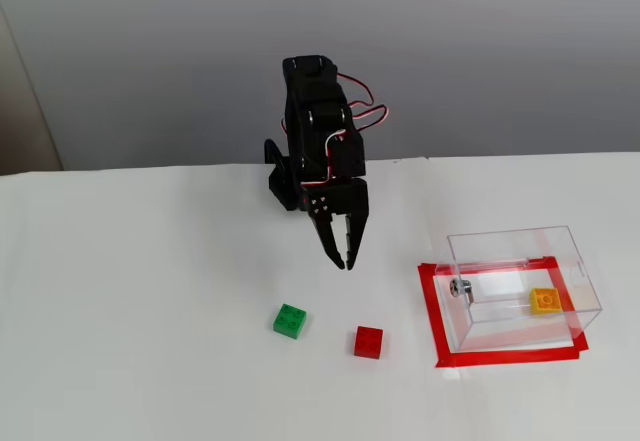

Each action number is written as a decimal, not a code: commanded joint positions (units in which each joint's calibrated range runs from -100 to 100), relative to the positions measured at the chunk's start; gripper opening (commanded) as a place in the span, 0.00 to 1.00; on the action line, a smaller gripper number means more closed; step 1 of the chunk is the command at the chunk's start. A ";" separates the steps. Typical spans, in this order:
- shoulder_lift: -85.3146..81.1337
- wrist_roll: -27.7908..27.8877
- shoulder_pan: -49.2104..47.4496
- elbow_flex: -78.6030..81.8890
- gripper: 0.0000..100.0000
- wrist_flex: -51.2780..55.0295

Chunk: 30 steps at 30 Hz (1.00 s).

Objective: Pick the yellow lego brick and place it into the transparent box

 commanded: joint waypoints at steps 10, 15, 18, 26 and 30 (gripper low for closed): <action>-19.45 -0.13 5.08 20.73 0.02 -0.57; -27.43 -0.13 4.56 30.05 0.02 -0.48; -31.92 -0.13 4.56 35.29 0.02 -0.48; -41.26 0.24 4.64 45.87 0.02 -0.48; -44.14 0.39 5.08 48.31 0.02 -0.31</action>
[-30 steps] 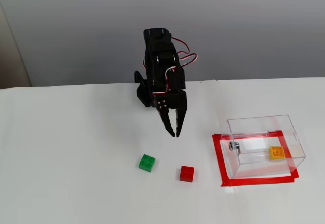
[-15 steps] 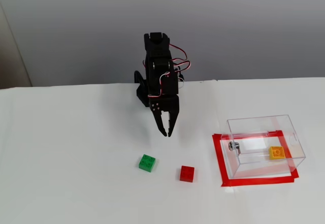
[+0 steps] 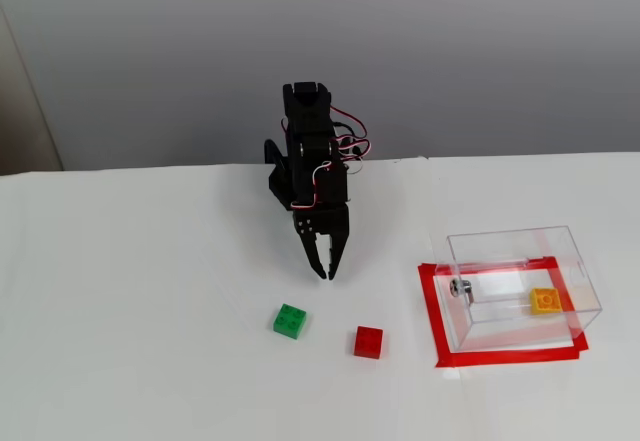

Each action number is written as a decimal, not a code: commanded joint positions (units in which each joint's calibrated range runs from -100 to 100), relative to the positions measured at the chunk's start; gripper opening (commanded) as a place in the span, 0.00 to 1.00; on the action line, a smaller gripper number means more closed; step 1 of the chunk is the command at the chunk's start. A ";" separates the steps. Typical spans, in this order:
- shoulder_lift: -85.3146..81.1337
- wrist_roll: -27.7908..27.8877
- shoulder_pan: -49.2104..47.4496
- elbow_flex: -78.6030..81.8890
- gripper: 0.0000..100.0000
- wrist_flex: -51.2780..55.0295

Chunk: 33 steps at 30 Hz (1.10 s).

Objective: Pick the yellow lego brick and place it into the transparent box

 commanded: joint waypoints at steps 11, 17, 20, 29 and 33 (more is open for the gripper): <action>-1.77 0.30 1.17 3.54 0.02 -0.57; -1.77 0.30 1.17 3.54 0.02 -0.57; -1.77 0.30 1.17 3.54 0.02 -0.57; -1.77 0.30 1.17 3.54 0.02 -0.57; -1.77 0.30 1.17 3.54 0.02 -0.57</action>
